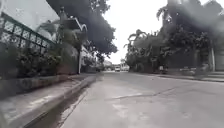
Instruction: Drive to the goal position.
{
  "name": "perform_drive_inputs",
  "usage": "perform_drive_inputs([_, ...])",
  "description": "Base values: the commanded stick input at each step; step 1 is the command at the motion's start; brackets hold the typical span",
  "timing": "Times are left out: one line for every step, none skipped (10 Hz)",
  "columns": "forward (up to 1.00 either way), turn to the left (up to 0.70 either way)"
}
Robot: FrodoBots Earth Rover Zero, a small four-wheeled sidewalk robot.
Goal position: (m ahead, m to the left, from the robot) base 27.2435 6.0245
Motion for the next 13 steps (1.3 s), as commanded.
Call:
perform_drive_inputs([0.70,0.00])
perform_drive_inputs([0.70,0.00])
perform_drive_inputs([0.70,0.00])
perform_drive_inputs([0.70,0.00])
perform_drive_inputs([0.70,0.00])
perform_drive_inputs([0.70,0.00])
perform_drive_inputs([0.70,0.00])
perform_drive_inputs([0.70,0.00])
perform_drive_inputs([0.70,0.18])
perform_drive_inputs([0.70,0.25])
perform_drive_inputs([0.70,0.32])
perform_drive_inputs([0.70,0.06])
perform_drive_inputs([0.70,0.00])
